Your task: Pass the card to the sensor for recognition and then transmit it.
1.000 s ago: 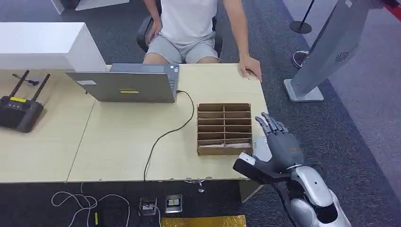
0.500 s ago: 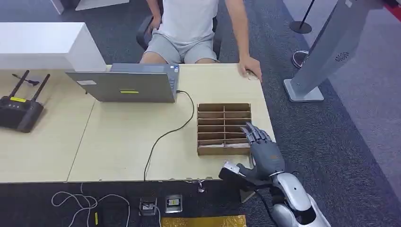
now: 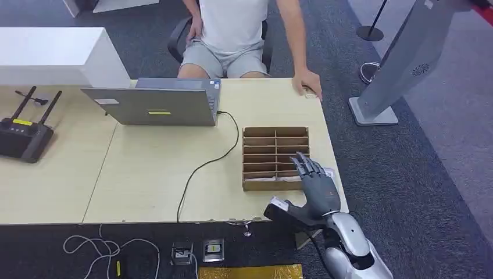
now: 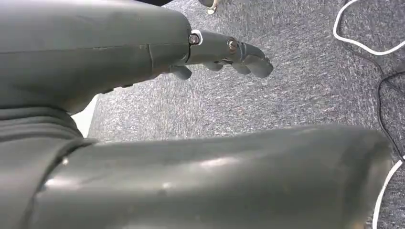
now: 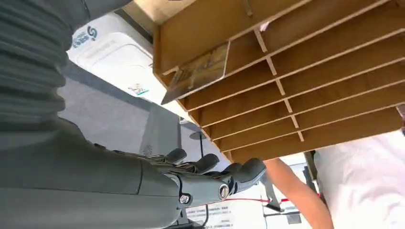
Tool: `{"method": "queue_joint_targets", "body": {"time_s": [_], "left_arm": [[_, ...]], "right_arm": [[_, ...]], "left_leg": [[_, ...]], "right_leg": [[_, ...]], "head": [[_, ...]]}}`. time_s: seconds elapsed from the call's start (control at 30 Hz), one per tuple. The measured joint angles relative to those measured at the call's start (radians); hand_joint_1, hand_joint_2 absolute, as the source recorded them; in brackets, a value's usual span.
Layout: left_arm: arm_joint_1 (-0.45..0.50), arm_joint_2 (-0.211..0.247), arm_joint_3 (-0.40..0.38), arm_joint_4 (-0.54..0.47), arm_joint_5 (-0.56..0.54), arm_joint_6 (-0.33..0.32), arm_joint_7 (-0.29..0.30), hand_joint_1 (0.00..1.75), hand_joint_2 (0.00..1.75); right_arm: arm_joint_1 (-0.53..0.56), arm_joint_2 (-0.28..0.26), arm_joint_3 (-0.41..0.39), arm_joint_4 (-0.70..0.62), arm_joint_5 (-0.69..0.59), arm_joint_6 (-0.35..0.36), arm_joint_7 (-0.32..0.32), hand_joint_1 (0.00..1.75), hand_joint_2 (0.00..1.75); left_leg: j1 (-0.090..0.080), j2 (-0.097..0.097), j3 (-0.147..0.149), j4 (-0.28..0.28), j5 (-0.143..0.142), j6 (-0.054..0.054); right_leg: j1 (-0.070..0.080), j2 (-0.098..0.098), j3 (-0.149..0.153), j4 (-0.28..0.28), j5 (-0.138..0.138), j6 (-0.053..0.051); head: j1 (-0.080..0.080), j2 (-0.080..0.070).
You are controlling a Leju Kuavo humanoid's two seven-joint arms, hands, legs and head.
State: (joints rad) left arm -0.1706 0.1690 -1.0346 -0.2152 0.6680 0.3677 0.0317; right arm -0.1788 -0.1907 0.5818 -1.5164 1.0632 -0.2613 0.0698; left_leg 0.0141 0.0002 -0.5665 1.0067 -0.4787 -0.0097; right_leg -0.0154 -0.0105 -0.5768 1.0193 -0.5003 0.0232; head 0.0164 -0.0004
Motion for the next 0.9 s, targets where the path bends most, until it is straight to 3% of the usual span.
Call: {"method": "queue_joint_targets", "body": {"time_s": [0.27,0.9], "left_arm": [[0.0,-0.003,0.0,0.0,-0.001,0.008,0.0,0.0,0.0],[0.0,-0.008,0.0,0.0,-0.001,0.013,0.0,0.0,0.0]], "right_arm": [[-0.018,0.027,-0.001,0.061,-0.01,-0.056,-0.023,0.0,1.75],[-0.037,0.036,-0.031,0.116,-0.04,-0.077,-0.041,0.0,1.75]], "left_leg": [[0.0,0.0,0.0,0.0,0.0,0.0],[0.0,0.0,0.0,0.0,0.0,0.0]], "right_leg": [[0.0,0.0,0.0,0.0,0.0,0.0],[0.0,0.0,0.0,0.0,0.0,0.0]], "head": [[0.0,0.0],[0.0,0.0]]}}
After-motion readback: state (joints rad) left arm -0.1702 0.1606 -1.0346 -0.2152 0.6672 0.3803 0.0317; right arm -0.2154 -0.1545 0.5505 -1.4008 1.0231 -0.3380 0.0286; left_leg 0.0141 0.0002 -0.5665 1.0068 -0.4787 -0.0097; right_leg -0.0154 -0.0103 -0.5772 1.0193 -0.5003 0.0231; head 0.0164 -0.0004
